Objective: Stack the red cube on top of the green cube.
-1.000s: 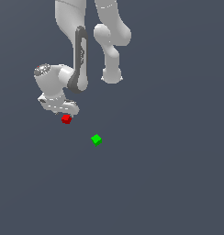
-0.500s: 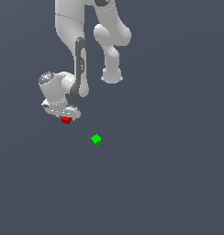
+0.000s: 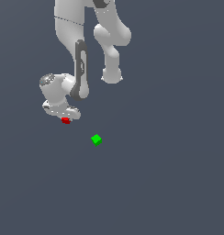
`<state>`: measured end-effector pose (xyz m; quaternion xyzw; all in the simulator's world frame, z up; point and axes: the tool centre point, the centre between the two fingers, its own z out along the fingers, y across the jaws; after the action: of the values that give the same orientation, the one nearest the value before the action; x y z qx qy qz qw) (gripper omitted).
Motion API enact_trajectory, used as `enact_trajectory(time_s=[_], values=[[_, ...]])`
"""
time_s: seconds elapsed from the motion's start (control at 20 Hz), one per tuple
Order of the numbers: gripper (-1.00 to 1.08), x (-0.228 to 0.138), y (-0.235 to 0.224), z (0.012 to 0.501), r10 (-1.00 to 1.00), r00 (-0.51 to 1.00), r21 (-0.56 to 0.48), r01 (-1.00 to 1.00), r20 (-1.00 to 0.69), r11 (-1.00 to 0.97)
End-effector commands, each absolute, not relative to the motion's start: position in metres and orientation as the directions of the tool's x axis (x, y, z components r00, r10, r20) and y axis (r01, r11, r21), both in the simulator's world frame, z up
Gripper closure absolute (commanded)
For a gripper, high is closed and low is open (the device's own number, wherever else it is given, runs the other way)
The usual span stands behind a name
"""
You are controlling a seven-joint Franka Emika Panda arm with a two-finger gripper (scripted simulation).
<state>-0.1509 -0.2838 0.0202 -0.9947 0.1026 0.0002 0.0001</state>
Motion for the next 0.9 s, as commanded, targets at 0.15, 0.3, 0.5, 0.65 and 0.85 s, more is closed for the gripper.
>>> enact_trajectory(time_s=[0.15, 0.3, 0.5, 0.65, 0.85], values=[[1.08, -0.151, -0.284, 0.020, -0.204, 0.979, 0.000, -0.204, 0.000, -0.979], [1.08, -0.151, -0.284, 0.021, -0.204, 0.979, 0.000, -0.204, 0.000, -0.979], [1.08, -0.151, -0.284, 0.030, -0.204, 0.979, 0.000, -0.204, 0.000, -0.979], [1.08, -0.151, -0.283, 0.042, -0.204, 0.979, -0.001, -0.204, 0.000, -0.979], [1.08, -0.152, -0.283, 0.067, -0.204, 0.979, -0.001, -0.204, 0.000, -0.979]])
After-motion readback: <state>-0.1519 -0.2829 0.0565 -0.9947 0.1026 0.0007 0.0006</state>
